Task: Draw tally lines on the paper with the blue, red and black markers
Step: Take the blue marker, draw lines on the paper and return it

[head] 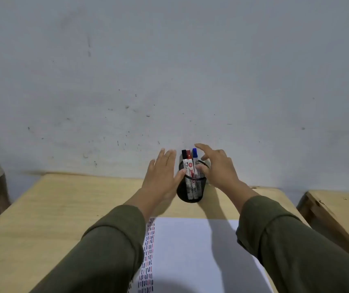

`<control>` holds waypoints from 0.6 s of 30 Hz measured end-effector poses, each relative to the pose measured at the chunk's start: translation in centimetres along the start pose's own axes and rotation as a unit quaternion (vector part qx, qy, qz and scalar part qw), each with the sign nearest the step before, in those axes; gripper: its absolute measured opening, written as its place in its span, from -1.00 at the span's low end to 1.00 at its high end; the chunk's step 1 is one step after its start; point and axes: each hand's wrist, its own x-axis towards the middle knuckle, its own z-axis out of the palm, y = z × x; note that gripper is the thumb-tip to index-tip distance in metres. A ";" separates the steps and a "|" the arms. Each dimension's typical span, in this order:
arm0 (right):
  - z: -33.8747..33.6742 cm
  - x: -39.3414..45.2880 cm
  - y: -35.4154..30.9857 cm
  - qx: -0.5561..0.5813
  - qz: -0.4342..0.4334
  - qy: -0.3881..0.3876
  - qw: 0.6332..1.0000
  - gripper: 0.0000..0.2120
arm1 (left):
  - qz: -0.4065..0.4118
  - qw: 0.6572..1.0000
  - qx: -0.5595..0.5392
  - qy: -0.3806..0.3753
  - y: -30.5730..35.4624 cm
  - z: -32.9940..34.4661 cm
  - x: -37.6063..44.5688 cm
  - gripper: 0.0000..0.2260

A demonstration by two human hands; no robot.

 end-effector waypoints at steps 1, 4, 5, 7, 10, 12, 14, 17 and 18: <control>0.0 0.1 0.1 0.001 0.003 -0.004 1.000 -0.45 | 0.001 1.000 0.000 0.000 0.0 0.1 0.1 -0.41; 0.5 0.9 0.7 -0.013 0.004 -0.007 1.000 -0.43 | 0.010 1.000 -0.008 -0.012 -0.5 0.7 0.5 -0.41; 0.6 1.2 0.9 -0.015 0.003 -0.010 1.000 -0.43 | 0.017 1.000 -0.012 -0.015 -0.6 1.0 0.6 -0.41; 0.9 1.7 1.2 -0.018 -0.003 -0.018 1.000 -0.44 | 0.029 0.999 -0.013 -0.019 -0.7 1.3 0.7 -0.42; 1.3 2.0 1.4 -0.018 -0.012 -0.016 1.000 -0.49 | 0.034 0.999 -0.019 -0.022 -0.9 1.4 0.6 -0.45; 1.4 2.0 1.3 -0.002 -0.017 -0.009 1.000 -0.52 | 0.042 0.999 -0.025 -0.022 -0.8 1.4 0.4 -0.47; 1.5 1.9 1.2 0.023 -0.010 -0.002 1.000 -0.55 | 0.044 0.998 -0.037 -0.018 -0.7 1.5 0.5 -0.48; 1.9 1.7 1.1 0.059 0.007 0.007 0.998 -0.55 | 0.038 0.998 -0.043 -0.015 -0.5 1.4 0.5 -0.49; 2.0 1.6 1.1 0.069 0.011 0.007 0.998 -0.55 | 0.036 0.998 -0.046 -0.014 -0.4 1.3 0.4 -0.48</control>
